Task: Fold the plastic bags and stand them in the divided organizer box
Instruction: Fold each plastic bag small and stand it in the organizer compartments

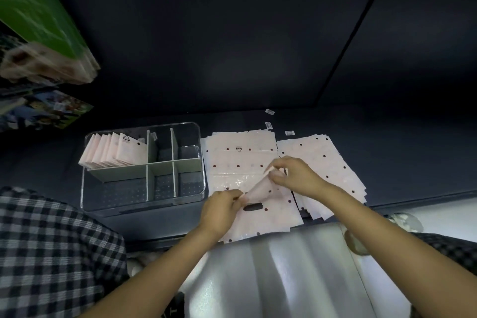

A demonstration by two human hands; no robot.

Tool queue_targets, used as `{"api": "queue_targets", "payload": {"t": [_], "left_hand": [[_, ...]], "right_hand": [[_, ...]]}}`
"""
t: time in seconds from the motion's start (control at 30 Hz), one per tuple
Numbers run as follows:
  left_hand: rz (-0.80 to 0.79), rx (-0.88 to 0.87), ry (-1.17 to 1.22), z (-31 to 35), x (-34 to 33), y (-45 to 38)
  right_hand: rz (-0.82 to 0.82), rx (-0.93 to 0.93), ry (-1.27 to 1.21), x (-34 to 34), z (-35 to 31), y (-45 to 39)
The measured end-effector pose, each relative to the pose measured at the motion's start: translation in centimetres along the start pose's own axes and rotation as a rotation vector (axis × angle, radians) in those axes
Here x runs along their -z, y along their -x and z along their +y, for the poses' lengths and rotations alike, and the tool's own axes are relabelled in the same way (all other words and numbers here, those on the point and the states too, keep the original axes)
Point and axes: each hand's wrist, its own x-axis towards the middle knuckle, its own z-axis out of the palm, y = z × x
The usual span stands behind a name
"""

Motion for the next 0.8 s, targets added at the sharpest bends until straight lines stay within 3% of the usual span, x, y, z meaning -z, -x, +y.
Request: {"api": "queue_targets", "payload": {"t": [0.13, 0.2, 0.3, 0.5, 0.8], "left_hand": [[0.055, 0.189, 0.57, 2.1, 2.6, -0.3], [0.033, 0.307, 0.806, 3.1, 3.5, 0.0], [0.005, 0.445, 1.028, 3.8, 4.0, 0.6], [0.025, 0.429, 1.12, 3.5, 5.5, 1.7], [0.299, 0.1, 0.717, 2.7, 7.1, 2.5]], "right_hand": [[0.304, -0.214, -0.503, -0.8, -2.7, 1.2], [0.234, -0.257, -0.691, -2.1, -3.8, 2.6], [0.142, -0.102, -0.747, -3.8, -5.1, 4.3], [0.306, -0.054, -0.576, -4.1, -6.6, 4.3], [0.432, -0.055, -0.416, -3.8, -8.0, 4.3]]}}
